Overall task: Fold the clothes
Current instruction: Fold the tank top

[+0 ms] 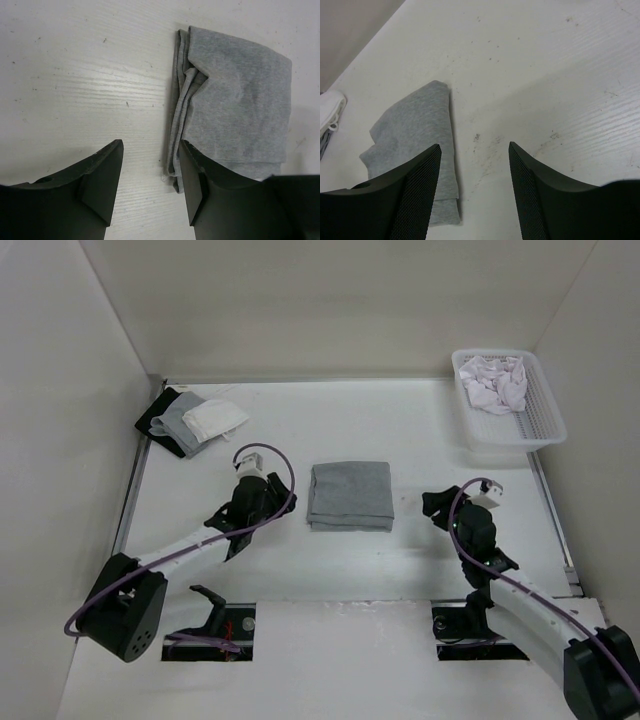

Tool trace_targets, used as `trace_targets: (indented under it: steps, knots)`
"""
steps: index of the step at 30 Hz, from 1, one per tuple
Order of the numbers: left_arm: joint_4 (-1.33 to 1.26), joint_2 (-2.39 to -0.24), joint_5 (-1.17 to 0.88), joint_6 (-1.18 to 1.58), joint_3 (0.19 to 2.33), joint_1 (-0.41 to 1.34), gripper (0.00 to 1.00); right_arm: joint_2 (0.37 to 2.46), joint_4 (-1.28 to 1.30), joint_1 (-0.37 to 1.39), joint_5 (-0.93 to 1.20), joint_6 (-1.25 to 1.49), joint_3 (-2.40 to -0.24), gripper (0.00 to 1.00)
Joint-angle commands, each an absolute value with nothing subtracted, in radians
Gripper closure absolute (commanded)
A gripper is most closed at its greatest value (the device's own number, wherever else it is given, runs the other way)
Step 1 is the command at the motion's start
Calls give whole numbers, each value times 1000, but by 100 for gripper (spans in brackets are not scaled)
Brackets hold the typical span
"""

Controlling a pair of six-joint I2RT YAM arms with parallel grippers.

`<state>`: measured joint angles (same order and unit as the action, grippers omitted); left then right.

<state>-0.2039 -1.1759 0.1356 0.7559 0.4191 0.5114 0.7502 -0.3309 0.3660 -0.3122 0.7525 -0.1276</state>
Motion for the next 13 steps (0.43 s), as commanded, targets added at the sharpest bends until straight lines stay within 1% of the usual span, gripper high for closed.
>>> trace_targets:
  steps: [1, 11, 13]
  knots:
    - [-248, -1189, 143, 719, 466, 519, 53, 756, -407, 357, -301, 761, -130, 39]
    - [-282, -1241, 141, 700, 482, 533, 55, 773, -407, 357, -302, 764, -135, 38]
    - [-285, -1243, 141, 695, 482, 533, 52, 776, -407, 357, -301, 764, -137, 38]
